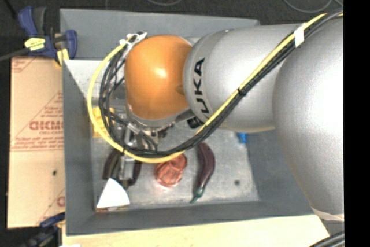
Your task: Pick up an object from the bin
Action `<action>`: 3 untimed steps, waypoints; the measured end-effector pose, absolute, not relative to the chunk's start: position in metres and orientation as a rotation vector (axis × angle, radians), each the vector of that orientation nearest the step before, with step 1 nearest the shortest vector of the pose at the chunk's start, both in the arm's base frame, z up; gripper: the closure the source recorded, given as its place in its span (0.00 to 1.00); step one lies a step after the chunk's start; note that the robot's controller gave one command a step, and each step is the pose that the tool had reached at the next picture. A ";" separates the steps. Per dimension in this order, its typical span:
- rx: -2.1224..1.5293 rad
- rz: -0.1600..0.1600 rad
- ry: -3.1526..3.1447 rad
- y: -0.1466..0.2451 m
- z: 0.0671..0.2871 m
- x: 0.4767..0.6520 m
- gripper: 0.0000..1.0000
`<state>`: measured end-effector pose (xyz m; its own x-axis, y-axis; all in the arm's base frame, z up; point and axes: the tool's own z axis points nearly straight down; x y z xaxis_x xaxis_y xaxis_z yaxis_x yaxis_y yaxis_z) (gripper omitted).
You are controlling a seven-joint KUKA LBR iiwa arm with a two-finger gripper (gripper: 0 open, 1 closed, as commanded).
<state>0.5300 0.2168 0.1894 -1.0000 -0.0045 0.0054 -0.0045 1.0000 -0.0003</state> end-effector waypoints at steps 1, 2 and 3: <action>0.001 -0.002 -3.143 0.216 0.194 0.531 0.00; 0.118 -0.004 -3.145 0.191 0.154 0.535 0.00; 0.181 -0.004 -3.144 0.188 0.094 0.530 0.00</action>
Offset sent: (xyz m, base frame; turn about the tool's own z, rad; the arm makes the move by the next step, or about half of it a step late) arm 0.0072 -0.0667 -0.1023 -0.1736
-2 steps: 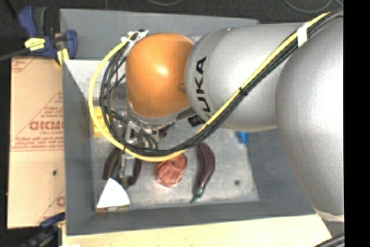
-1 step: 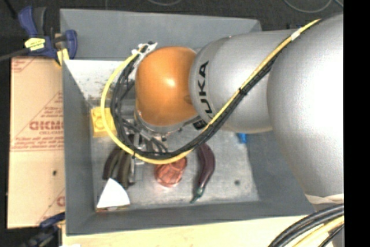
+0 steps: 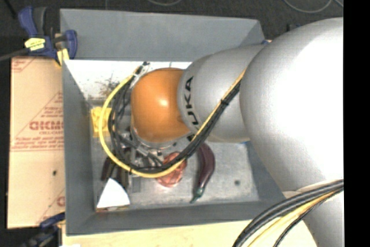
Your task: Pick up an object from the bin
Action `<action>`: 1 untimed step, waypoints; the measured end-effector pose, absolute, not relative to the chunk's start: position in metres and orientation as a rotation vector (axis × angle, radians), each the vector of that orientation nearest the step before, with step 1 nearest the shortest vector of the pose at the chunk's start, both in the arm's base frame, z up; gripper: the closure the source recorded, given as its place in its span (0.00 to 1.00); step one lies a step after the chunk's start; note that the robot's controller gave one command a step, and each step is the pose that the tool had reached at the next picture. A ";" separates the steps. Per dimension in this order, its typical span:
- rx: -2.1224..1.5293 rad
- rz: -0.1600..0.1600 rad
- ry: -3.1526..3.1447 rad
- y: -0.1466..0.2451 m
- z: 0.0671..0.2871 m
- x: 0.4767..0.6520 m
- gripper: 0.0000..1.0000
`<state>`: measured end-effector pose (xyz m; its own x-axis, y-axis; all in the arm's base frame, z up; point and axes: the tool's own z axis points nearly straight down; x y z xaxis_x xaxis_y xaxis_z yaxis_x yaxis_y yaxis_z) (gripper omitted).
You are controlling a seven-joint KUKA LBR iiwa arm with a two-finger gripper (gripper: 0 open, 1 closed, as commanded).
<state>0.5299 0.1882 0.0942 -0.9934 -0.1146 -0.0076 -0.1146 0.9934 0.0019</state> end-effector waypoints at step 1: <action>-0.300 0.004 3.123 0.187 0.070 0.545 0.00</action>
Offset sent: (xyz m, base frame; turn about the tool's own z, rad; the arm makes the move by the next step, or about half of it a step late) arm 0.0042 -0.0072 -0.0132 -0.0340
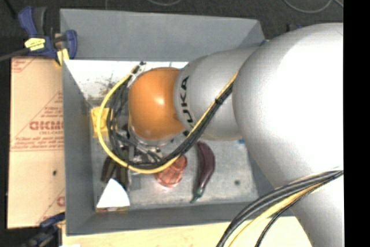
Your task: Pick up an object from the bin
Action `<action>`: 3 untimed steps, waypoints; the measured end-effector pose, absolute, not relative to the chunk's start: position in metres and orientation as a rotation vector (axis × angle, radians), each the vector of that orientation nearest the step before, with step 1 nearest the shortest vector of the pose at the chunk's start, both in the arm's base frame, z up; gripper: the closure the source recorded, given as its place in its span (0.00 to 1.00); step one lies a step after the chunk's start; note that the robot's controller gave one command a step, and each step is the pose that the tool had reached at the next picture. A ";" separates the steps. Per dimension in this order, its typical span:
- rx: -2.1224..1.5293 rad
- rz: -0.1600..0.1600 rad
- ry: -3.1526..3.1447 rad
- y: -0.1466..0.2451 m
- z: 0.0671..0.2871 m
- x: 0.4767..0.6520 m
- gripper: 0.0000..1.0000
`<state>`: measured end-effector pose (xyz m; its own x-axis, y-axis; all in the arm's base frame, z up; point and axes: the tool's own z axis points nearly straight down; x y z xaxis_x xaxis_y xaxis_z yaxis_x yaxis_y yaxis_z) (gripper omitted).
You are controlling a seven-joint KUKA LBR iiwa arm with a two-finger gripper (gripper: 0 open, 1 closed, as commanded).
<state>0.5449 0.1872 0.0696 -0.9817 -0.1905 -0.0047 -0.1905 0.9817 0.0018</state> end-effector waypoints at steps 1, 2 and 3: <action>-0.270 0.007 3.120 0.184 0.076 0.544 0.00; -0.238 0.009 3.119 0.178 0.077 0.547 1.00; -0.235 0.009 3.120 0.178 0.077 0.547 1.00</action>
Offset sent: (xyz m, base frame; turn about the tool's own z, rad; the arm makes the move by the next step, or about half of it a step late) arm -0.0009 -0.0093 0.0052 0.0368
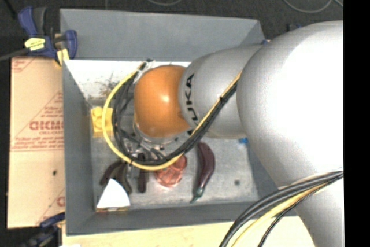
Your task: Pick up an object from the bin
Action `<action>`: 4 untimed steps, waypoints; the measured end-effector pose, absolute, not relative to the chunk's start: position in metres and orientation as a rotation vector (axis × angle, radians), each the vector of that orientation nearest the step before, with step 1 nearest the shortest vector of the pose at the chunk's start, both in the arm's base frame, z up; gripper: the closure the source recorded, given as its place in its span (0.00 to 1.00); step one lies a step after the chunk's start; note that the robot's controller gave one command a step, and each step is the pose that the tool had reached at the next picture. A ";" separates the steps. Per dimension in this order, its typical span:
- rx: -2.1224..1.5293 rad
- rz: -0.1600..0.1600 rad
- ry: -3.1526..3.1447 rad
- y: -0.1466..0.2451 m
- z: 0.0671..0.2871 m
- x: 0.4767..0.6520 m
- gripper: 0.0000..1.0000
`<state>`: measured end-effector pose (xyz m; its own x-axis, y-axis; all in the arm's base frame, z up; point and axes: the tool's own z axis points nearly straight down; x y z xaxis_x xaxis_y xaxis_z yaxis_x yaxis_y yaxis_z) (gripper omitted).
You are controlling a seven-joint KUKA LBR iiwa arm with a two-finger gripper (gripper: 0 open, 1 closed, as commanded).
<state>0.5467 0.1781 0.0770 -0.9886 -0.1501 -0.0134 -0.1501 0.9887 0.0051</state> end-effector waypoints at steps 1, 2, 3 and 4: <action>-0.259 0.015 3.110 0.162 0.074 0.558 1.00; -0.147 0.010 3.124 0.156 0.084 0.552 1.00; -0.891 0.010 2.984 0.162 0.175 0.568 1.00; -0.890 0.011 2.987 0.162 0.174 0.567 1.00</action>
Offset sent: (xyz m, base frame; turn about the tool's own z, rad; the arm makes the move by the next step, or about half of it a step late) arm -0.0011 -0.0188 0.0132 0.0832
